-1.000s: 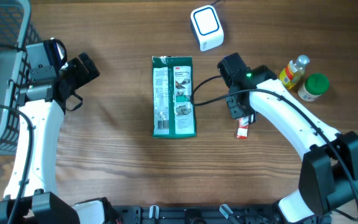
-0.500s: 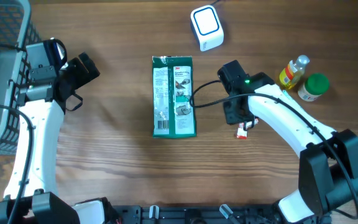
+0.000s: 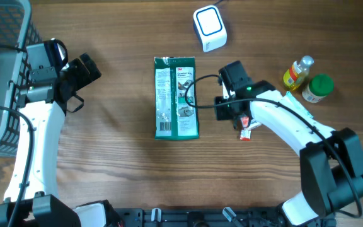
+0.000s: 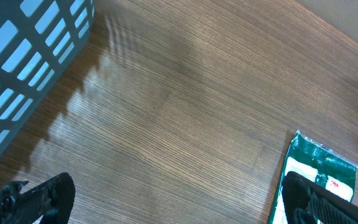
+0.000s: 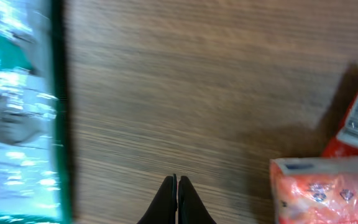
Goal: Scan the item barcode
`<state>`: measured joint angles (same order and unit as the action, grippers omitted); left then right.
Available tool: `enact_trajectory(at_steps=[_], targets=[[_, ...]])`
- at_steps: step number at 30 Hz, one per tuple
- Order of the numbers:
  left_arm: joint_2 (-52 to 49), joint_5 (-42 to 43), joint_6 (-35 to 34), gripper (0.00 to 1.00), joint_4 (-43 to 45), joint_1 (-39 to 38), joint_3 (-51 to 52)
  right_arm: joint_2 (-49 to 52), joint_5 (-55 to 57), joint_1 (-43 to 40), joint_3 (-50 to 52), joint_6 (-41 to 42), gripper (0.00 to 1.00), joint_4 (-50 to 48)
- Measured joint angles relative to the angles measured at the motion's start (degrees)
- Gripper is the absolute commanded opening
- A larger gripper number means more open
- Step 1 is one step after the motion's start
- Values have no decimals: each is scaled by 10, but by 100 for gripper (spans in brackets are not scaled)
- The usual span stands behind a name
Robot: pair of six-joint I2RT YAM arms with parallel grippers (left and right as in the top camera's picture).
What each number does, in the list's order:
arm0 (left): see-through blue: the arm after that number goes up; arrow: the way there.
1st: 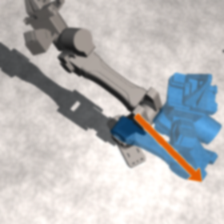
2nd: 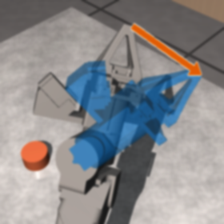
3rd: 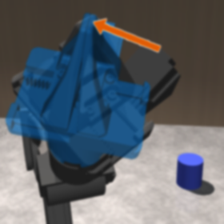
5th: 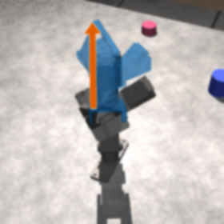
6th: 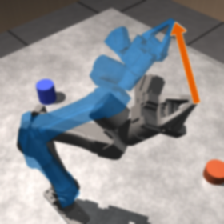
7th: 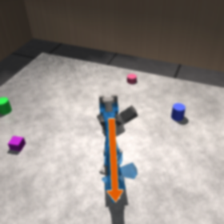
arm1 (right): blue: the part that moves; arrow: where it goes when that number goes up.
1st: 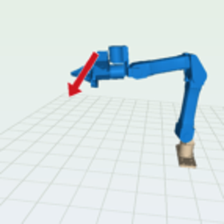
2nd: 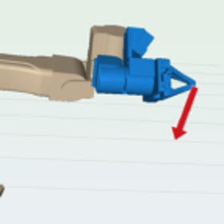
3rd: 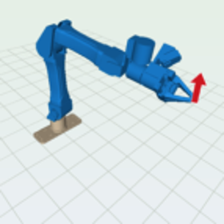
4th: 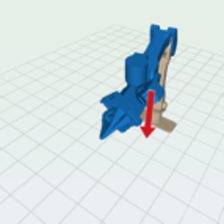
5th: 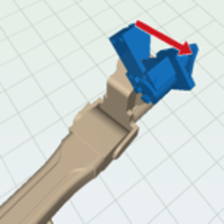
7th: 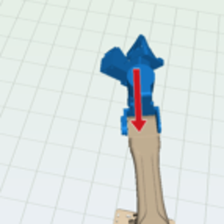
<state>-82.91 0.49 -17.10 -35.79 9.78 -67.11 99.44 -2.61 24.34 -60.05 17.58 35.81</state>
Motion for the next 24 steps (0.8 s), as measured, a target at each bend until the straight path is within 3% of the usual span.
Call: enact_trajectory(at_steps=[14,20,24], targets=[[0,0,0,100,0,0,0,10,177,-13,64,23,4,17],[0,0,0,100,0,0,0,11,19,-15,47,-4,5,-51],[0,0,0,100,0,0,0,11,-92,-15,26,24,17,-132]])
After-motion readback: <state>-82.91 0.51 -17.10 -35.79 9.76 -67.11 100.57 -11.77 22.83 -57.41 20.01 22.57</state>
